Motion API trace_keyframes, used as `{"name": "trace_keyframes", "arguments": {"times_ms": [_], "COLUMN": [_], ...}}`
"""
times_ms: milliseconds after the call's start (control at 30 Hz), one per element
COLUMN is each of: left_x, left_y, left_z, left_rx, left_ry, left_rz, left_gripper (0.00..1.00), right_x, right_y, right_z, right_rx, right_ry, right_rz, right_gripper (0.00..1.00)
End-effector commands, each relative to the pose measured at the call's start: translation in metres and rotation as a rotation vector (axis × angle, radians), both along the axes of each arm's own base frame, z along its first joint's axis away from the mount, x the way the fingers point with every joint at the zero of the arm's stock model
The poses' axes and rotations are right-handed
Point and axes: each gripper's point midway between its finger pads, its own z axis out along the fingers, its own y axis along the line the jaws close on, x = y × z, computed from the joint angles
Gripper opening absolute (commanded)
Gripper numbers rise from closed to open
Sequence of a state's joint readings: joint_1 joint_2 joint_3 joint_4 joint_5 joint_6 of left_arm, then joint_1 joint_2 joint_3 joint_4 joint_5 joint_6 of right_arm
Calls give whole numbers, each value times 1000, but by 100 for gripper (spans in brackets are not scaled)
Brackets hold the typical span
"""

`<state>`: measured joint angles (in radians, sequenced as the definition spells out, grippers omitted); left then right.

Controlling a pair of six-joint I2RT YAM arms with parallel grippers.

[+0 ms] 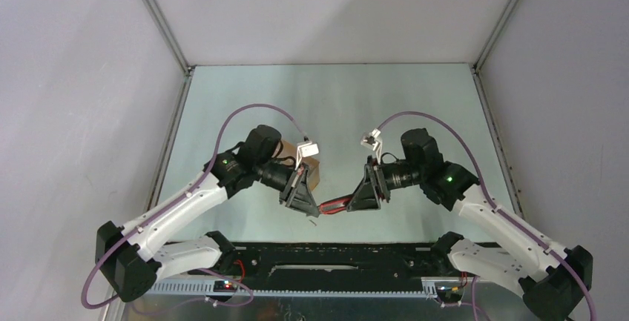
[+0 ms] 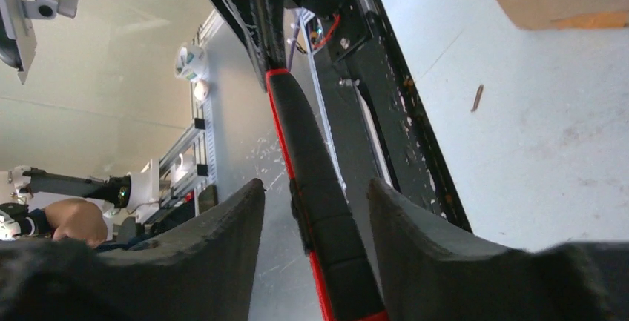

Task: Unpack the express box
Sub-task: Cut the express box at the center of the board.

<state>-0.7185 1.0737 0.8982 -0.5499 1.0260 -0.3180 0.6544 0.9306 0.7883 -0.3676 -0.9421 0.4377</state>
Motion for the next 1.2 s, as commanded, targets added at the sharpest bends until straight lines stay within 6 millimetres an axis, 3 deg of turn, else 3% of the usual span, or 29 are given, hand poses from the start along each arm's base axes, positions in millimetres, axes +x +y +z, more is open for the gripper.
{"name": "trace_keyframes", "arguments": {"times_ms": [0,233,267,367,500,600,633,700,833,1167], "left_x": [26,56,62,81,122,160,170,182,181,176], "left_y": [-21,-19,-19,-19,-10,14,29,55,94,120], "left_z": [35,31,31,34,38,31,22,9,-21,-71], "left_rx": [-126,-90,-87,-92,-42,88,178,321,547,592], "left_ry": [-215,-223,-212,-180,-166,-124,-97,-46,104,314], "left_rz": [15,170,198,294,503,764,870,1047,1300,1474], "left_gripper": [0,0,12,72,92,95,99,97,96,100], "right_x": [-12,-9,-6,7,37,55,63,72,83,97], "right_y": [11,10,10,8,-4,-13,-17,-22,-19,-20], "right_z": [10,11,10,-1,-12,-17,-20,-29,-38,-55], "right_rx": [19,46,41,21,26,44,43,57,128,249], "right_ry": [-13,14,20,55,130,182,196,233,320,407], "right_rz": [73,32,15,-76,-264,-391,-453,-534,-610,-714], "right_gripper": [50,0,0,0,0,0,0,0,0,0]}}
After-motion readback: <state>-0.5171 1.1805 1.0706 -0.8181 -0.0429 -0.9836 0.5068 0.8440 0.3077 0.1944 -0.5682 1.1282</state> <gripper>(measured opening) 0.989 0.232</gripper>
